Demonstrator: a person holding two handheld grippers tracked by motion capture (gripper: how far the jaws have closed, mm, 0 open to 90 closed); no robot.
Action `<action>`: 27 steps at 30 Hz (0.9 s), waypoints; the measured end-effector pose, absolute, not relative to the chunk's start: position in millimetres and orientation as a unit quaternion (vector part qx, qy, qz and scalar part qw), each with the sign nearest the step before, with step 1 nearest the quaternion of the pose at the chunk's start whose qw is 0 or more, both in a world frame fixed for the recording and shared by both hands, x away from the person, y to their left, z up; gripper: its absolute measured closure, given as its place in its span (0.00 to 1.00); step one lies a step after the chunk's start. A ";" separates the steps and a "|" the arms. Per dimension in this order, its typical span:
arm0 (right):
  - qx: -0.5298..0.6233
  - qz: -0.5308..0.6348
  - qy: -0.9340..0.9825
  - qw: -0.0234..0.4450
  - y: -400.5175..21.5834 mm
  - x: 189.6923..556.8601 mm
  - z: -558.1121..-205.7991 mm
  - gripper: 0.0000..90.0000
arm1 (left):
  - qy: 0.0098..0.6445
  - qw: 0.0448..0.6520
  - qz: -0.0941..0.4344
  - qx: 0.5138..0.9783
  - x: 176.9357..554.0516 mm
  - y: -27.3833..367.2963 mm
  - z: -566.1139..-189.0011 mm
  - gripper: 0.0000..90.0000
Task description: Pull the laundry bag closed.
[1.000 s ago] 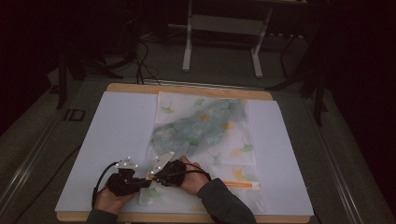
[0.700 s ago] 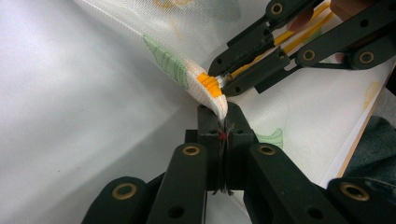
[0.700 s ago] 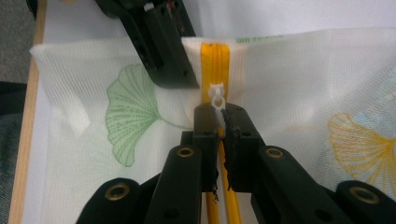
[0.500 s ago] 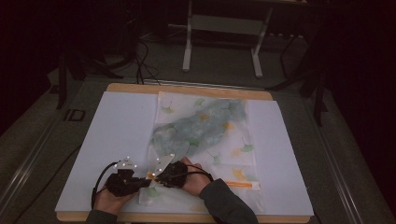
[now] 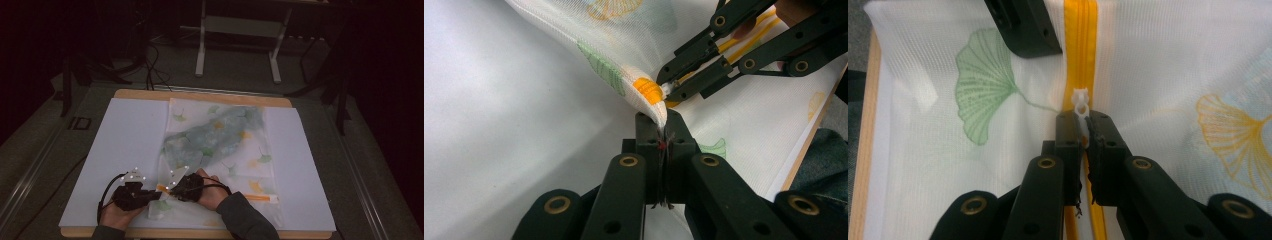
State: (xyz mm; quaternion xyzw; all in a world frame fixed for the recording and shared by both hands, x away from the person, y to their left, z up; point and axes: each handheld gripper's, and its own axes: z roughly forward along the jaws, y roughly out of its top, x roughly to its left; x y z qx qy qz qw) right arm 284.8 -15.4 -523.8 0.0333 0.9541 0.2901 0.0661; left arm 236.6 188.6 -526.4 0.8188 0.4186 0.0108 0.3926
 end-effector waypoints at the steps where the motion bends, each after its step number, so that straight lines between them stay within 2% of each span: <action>1: 0.035 0.292 0.954 0.065 -16.0 284.8 -523.8 0.94 | 0.418 0.393 0.012 0.819 236.5 188.6 -526.3 0.98; 27: 0.040 0.273 0.958 0.074 -34.7 284.8 -522.0 0.94 | 0.418 0.404 0.019 0.813 234.8 192.9 -523.7 0.98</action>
